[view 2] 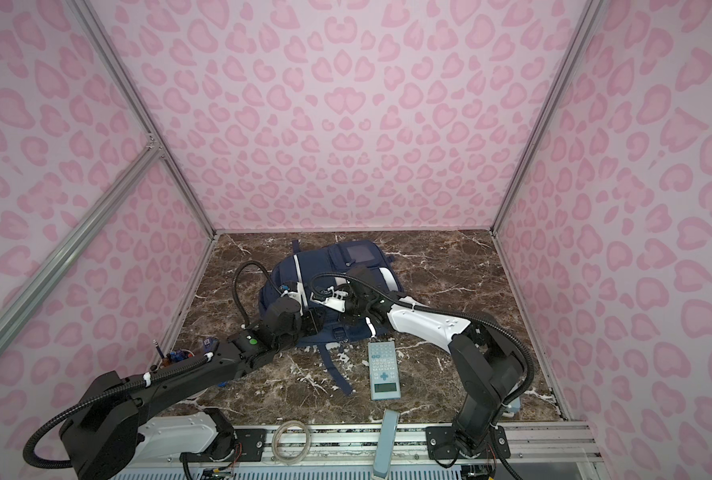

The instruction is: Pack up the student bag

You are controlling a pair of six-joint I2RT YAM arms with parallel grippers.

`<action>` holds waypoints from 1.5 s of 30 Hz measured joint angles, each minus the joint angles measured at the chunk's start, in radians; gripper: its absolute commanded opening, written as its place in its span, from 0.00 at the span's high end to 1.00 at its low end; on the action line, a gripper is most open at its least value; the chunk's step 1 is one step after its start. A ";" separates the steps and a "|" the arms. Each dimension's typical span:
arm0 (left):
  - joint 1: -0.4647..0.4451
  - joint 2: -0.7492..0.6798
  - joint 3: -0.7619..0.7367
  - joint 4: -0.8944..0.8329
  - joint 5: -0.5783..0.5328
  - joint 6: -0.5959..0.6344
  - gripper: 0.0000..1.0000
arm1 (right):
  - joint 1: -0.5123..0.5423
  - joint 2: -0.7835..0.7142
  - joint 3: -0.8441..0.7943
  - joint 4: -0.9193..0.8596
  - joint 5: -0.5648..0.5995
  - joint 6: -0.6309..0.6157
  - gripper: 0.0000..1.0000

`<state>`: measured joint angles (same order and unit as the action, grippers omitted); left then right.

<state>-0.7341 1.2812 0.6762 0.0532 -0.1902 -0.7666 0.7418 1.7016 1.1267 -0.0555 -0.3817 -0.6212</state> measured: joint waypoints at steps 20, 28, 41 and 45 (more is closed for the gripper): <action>0.242 -0.128 0.057 -0.269 0.108 0.109 0.97 | -0.026 -0.019 -0.034 0.047 -0.017 -0.024 1.00; 0.295 -0.197 0.017 -0.269 0.224 0.155 0.97 | -0.047 -0.026 -0.042 0.050 -0.025 -0.041 0.92; 0.094 -0.131 0.001 -0.164 0.363 0.000 0.97 | 0.129 -0.211 -0.299 0.284 0.194 0.085 0.62; 0.089 -0.132 0.001 -0.180 0.362 -0.018 0.97 | 0.165 -0.138 -0.297 0.377 0.314 0.076 0.92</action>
<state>-0.6449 1.1496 0.6773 -0.1265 0.1715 -0.7841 0.9066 1.5635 0.8295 0.3214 -0.0673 -0.5453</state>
